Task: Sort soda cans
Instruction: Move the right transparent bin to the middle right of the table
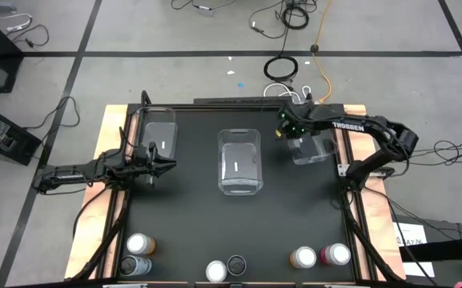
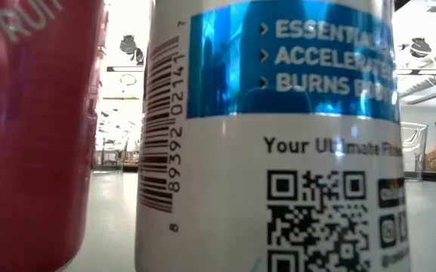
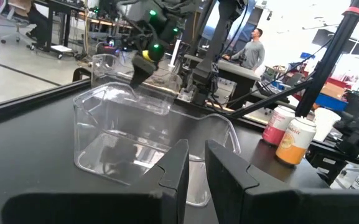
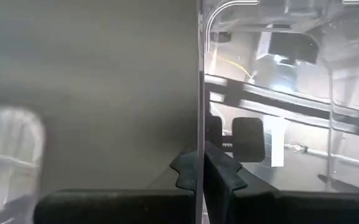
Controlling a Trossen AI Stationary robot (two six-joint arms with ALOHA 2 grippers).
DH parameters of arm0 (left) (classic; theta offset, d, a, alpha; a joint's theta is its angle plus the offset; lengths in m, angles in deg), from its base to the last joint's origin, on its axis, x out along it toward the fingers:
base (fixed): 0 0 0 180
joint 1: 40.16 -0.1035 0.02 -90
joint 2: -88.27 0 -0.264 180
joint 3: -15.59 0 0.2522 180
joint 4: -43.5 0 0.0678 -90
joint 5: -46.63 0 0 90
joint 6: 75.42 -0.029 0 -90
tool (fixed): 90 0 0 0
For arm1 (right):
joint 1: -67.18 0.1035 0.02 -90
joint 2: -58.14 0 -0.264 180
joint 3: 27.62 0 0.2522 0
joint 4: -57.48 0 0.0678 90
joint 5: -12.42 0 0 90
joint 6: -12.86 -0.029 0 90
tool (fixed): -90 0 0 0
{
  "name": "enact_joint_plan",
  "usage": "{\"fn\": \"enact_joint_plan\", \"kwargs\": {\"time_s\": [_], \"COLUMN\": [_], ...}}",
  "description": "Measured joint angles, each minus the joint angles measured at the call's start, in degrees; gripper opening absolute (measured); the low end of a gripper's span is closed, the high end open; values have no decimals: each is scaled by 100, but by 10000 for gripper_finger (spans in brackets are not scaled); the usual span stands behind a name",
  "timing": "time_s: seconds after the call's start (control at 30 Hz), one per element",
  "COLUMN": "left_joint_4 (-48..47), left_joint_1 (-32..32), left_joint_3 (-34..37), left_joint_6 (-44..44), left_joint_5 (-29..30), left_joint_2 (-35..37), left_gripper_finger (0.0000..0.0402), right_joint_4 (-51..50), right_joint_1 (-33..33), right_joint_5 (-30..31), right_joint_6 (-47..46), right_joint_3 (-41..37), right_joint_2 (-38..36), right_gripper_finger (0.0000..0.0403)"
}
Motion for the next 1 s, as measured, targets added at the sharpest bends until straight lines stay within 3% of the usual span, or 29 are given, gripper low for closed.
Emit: {"fn": "enact_joint_plan", "kwargs": {"time_s": [0.5, 0.73, 1.0], "left_joint_4": [2, 0, 0], "left_joint_1": [0, 0, 0], "left_joint_3": [0, 0, 0], "left_joint_6": [0, 0, 0], "left_joint_5": [0, 0, 0], "left_joint_2": [0, -2, 0], "left_gripper_finger": [63, 63, 63], "right_joint_4": [23, 17, 55], "right_joint_1": [2265, 2703, 2868], "right_joint_5": [714, 1176, 1161], "right_joint_6": [-3055, -3885, -4158], "right_joint_3": [143, 424, 481], "right_joint_2": [-7, 119, 551], "right_gripper_finger": [1, 0, 0]}}
